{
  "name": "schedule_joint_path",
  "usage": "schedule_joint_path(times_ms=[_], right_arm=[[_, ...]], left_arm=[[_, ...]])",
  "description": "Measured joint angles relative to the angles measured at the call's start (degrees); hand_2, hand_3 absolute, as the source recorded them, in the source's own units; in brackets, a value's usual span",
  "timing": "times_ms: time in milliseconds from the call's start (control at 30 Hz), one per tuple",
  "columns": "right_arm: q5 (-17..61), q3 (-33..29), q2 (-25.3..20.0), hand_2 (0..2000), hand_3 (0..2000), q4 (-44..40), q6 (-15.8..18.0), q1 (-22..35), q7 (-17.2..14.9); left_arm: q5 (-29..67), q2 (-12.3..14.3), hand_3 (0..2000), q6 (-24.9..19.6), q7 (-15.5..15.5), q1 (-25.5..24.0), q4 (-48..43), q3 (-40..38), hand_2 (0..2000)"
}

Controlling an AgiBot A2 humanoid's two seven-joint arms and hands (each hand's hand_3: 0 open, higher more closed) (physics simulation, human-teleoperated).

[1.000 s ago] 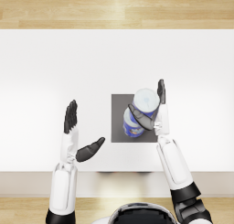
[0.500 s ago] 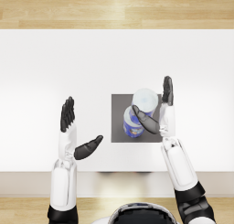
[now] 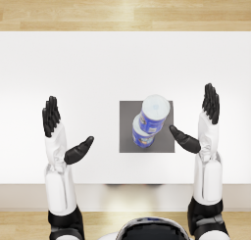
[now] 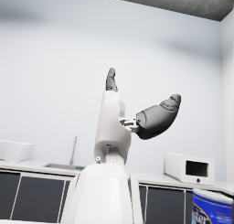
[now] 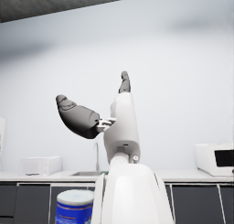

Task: Pick up the blue can on the left and place it in the middle, then pick up the blue can on the right and place it on top of the can in the middle

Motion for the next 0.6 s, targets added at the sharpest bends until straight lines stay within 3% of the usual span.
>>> schedule_joint_path(times_ms=[200, 600], right_arm=[[0.0, -7.3, 0.1, 0, 0, 1.0, 1.4, -0.4, 1.7], [0.0, -8.3, 0.0, 0, 0, -0.6, 1.6, -2.2, 1.9]], left_arm=[[0.0, -0.1, 0, 0.0, 0.0, 0.5, 1.3, -3.3, 0], [0.0, 0.2, 0, 0.0, 0.0, -0.9, 2.5, -3.8, 0]])
